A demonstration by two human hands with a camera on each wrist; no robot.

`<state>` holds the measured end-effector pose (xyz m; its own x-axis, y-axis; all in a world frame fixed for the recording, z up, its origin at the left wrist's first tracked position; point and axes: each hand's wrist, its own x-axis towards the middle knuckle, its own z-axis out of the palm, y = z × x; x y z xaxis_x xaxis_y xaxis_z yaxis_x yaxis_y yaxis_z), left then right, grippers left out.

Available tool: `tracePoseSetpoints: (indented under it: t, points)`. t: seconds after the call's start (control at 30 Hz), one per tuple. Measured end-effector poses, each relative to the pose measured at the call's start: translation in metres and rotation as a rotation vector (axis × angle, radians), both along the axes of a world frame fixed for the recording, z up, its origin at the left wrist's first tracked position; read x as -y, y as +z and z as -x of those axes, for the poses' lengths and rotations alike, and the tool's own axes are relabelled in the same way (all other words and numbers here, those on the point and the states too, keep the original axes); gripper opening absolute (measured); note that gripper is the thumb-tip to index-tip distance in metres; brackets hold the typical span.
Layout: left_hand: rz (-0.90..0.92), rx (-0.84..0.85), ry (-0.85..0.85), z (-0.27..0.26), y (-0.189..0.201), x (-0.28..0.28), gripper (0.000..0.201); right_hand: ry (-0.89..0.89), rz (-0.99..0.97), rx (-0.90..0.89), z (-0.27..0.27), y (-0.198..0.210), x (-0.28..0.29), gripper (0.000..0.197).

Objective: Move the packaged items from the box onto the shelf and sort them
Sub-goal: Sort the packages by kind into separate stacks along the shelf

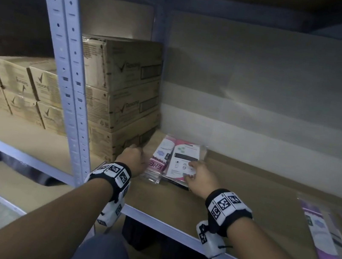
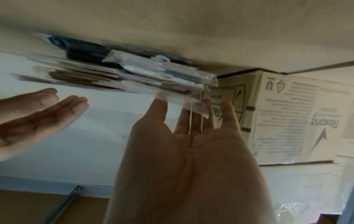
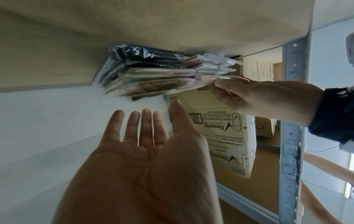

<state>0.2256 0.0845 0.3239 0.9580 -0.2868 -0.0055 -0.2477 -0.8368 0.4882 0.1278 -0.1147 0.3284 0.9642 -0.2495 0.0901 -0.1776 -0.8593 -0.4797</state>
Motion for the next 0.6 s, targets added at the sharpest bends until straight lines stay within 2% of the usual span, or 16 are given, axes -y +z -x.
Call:
tracePoseSetpoints:
  t: [0.1, 0.27, 0.43, 0.6]
  points:
    - [0.018, -0.02, 0.014, -0.006, -0.008, -0.004, 0.051, 0.06, 0.048, -0.017, -0.01, -0.008, -0.009, 0.056]
    - [0.065, -0.049, 0.043, -0.009, -0.012, -0.005, 0.052, 0.108, 0.14, -0.073, -0.015, -0.021, -0.016, 0.052]
    - [0.099, -0.078, 0.079, -0.011, -0.012, -0.008, 0.052, 0.133, 0.205, -0.031, -0.016, -0.022, -0.016, 0.038]
    - [0.133, -0.094, 0.119, -0.011, -0.006, -0.009, 0.052, 0.109, 0.063, 0.119, -0.013, -0.01, -0.017, 0.032]
